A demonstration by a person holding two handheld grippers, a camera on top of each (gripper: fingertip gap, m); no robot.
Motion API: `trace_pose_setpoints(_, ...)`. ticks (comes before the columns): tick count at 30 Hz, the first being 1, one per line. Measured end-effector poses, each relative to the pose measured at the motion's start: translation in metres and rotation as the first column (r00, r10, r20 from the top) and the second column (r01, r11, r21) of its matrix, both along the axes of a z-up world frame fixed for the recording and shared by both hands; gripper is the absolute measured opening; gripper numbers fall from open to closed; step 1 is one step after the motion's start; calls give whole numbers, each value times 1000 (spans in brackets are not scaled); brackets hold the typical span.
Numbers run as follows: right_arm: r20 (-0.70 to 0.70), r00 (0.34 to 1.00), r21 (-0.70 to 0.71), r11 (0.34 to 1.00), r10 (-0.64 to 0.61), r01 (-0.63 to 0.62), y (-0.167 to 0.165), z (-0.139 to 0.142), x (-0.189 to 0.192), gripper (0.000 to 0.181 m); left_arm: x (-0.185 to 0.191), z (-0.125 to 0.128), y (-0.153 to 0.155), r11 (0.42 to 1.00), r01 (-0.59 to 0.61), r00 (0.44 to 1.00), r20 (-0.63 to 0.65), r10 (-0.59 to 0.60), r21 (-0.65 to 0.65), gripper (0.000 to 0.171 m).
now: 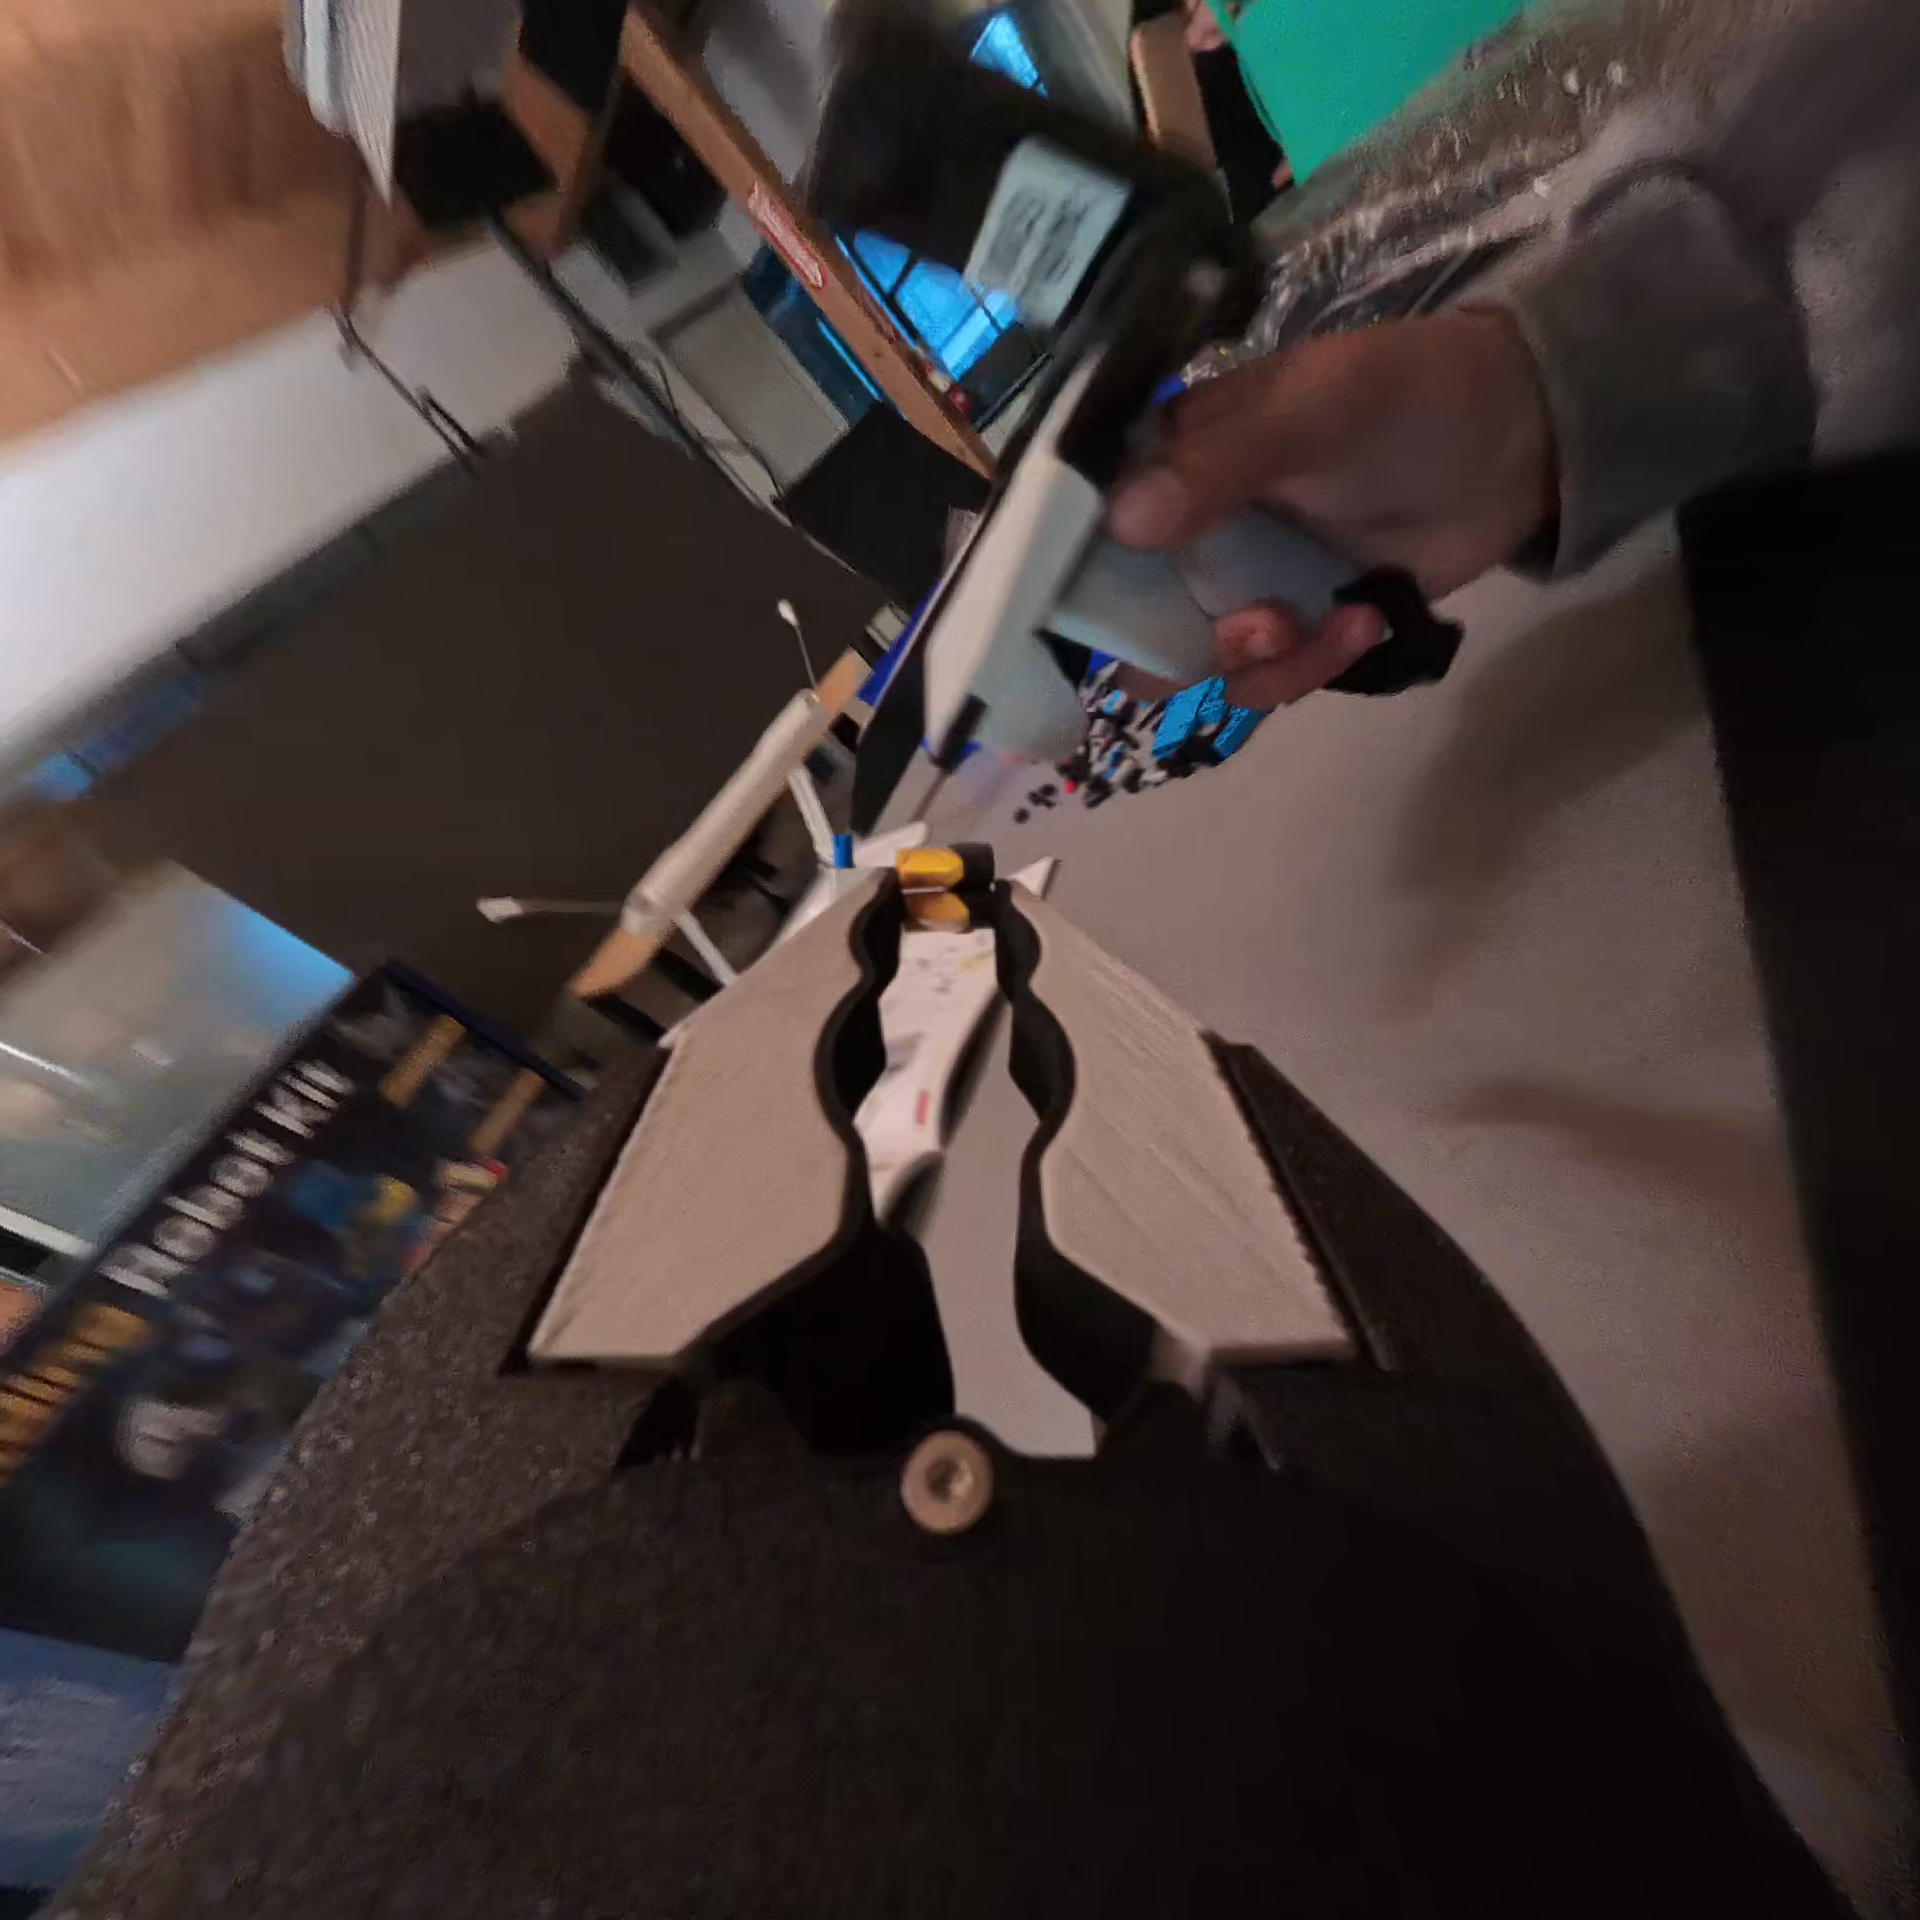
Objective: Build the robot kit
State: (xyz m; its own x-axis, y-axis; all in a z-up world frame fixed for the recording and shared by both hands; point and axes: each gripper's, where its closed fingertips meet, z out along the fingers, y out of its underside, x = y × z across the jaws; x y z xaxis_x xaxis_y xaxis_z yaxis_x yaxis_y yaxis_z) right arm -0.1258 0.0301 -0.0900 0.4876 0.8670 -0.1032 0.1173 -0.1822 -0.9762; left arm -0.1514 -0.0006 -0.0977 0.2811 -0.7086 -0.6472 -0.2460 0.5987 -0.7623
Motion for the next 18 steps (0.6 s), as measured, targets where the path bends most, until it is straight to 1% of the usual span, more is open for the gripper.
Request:
trace_pose_setpoints(1,-130,990,-131,988,58,-76,-2,3,0,64,0,1,-5,996,-3,1000,-10,4,91,16)
trace_pose_setpoints(2,-271,957,-238,956,104,-171,-5,8,0,67,0,4,-9,988,-3,1000,-3,3,154,16)
trace_pose_setpoints(3,-396,905,-321,900,155,-294,-11,13,-2,65,-1,8,-14,981,-1,1000,15,-1,195,16)
trace_pose_setpoints(4,-481,858,-387,835,180,-392,-14,14,-4,67,-2,13,-18,974,-2,999,36,-6,225,16)
trace_pose_setpoints(5,-537,822,-428,779,190,-459,-17,12,-7,68,-4,18,-21,969,-1,998,55,-13,248,16)
trace_pose_setpoints(6,-587,775,-446,705,235,-552,-28,12,-13,63,-5,21,-25,965,6,997,70,-25,263,16)
trace_pose_setpoints(7,-638,715,-454,610,286,-649,-42,15,-19,59,-6,22,-27,963,18,996,78,-40,269,16)
trace_pose_setpoints(8,-674,671,-450,550,308,-704,-51,17,-26,60,-6,22,-29,963,31,995,81,-54,266,16)
trace_pose_setpoints(10,-694,630,-420,515,349,-747,-62,19,-37,47,-5,21,-33,966,67,992,82,-91,251,16)
trace_pose_setpoints(11,-695,611,-401,501,379,-767,-68,21,-40,37,-6,21,-33,967,76,991,86,-100,244,16)
trace_pose_setpoints(12,-682,616,-394,512,393,-763,-69,21,-41,32,-6,21,-34,968,87,990,92,-111,236,16)
trace_pose_setpoints(13,-658,637,-395,537,401,-746,-69,18,-42,19,-7,22,-35,969,103,987,96,-128,226,16)
trace_pose_setpoints(14,-643,645,-391,547,413,-740,-70,17,-42,16,-6,22,-36,970,118,985,98,-141,214,16)
trace_pose_setpoints(17,-611,667,-368,593,427,-716,-71,17,-41,15,-6,22,-36,973,138,981,108,-160,187,16)
trace_pose_setpoints(18,-585,682,-355,617,439,-702,-71,16,-41,15,-6,22,-36,973,139,981,108,-161,186,16)
